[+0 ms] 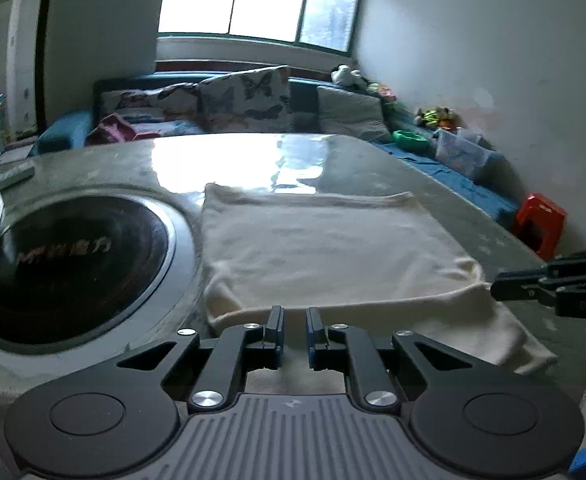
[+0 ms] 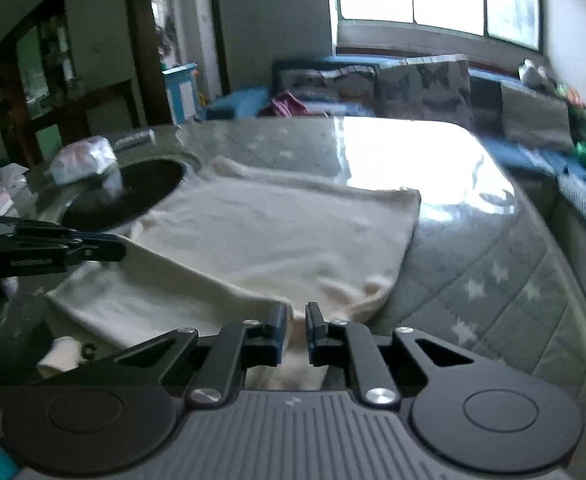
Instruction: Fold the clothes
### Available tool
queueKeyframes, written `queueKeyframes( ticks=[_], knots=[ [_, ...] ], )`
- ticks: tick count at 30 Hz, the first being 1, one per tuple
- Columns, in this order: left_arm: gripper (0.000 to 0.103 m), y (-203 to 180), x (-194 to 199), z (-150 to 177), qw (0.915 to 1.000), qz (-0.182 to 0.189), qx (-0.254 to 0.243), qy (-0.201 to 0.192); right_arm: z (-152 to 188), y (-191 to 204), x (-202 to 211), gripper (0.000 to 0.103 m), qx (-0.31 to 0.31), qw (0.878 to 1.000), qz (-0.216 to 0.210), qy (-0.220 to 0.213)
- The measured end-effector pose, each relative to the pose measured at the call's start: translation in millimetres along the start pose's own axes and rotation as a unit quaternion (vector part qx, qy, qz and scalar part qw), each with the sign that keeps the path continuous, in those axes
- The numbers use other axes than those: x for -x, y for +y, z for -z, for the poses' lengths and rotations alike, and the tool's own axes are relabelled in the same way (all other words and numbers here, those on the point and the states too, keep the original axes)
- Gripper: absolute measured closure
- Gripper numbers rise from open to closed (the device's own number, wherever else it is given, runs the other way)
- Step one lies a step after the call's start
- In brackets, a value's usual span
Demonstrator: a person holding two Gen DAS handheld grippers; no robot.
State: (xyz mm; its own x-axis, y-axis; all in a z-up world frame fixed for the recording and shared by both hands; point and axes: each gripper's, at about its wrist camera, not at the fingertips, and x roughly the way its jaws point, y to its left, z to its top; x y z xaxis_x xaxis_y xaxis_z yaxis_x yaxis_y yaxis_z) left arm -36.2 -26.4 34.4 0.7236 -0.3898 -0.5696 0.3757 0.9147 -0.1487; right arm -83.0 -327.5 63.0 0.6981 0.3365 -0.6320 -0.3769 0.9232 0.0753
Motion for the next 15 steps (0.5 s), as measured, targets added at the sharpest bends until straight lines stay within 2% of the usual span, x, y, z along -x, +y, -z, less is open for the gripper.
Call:
queueKeyframes(
  ticks=[2,6,9,12,14,15],
  knots=[
    [0.090,-5.5,0.5,-0.9,0.9999,0.013,-0.012,0.000,-2.0,6.8,5.7,0.092,0.018,1.000,-0.013,-0.004],
    [0.090,-16.3,-1.5,4.3,0.9988,0.028,-0.037,0.015,6.0,21.7,-1.4,0.092,0.053,0.997,-0.042,0.024],
    [0.090,-18.4,1.9,9.7,0.9976,0.033,-0.055,0.027,15.2,24.9,-4.8,0.091,0.065,0.996,-0.045,0.050],
    [0.084,-15.2,16.6,13.7,0.9955,0.035,-0.082,0.030,19.5,25.8,3.1,0.088,0.069,0.995,-0.045,0.049],
    [0.071,-12.8,29.6,17.0,0.9931,0.038,-0.106,0.031,21.2,27.0,4.9,0.086,0.075,0.995,-0.046,0.050],
    [0.070,-12.5,36.6,19.7,0.9913,0.039,-0.122,0.031,22.2,27.5,5.1,0.086,0.078,0.995,-0.047,0.052]
  ],
)
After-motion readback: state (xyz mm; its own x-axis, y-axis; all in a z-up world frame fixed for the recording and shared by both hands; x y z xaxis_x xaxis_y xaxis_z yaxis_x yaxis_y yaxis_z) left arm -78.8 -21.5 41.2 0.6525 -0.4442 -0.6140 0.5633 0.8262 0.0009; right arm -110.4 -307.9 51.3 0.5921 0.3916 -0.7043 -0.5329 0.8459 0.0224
